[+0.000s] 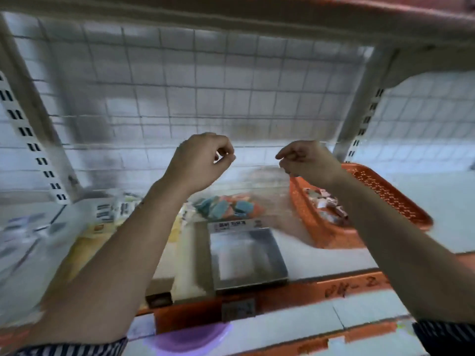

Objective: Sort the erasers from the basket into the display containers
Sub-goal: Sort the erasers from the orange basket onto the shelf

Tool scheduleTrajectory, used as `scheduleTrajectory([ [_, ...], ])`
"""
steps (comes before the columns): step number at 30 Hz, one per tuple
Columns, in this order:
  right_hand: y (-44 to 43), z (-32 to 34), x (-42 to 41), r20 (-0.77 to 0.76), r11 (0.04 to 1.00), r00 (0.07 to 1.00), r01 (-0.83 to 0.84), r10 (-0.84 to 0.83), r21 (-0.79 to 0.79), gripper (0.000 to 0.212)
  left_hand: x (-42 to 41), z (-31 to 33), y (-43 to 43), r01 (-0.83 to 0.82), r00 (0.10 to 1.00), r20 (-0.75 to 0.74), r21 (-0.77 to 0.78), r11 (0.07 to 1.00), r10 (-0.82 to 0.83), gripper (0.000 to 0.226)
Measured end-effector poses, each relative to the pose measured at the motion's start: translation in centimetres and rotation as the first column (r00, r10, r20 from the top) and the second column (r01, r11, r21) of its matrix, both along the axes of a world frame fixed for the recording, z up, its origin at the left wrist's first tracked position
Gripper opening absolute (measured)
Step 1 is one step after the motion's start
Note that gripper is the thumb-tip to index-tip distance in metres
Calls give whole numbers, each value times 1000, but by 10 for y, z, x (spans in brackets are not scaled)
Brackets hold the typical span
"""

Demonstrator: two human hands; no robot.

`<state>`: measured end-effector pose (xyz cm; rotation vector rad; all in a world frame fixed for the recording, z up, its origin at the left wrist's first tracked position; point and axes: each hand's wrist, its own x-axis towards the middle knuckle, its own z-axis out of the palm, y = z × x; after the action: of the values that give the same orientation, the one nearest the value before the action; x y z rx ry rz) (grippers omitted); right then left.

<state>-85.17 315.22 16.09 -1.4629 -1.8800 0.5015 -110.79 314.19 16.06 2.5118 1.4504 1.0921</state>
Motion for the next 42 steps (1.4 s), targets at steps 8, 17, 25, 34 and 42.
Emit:
scheduleTrajectory([
  [8,-17,-13,146,135,985,977,171,-166,-28,13,154,-26,11,137,990,24,-53,989,-136,11],
  [17,7,-49,186,552,963,825,35,123,-267,21,209,-51,11,129,985,129,-89,988,-117,5],
  [25,30,-68,186,753,947,620,45,223,-318,38,216,-55,5,110,981,174,-101,989,-92,8],
  [34,29,-71,185,684,925,649,-83,333,-372,39,232,-53,23,110,982,165,-108,988,-91,7],
  [42,37,-66,202,391,986,908,-108,150,-129,28,256,-50,58,107,994,7,-220,970,-108,18],
])
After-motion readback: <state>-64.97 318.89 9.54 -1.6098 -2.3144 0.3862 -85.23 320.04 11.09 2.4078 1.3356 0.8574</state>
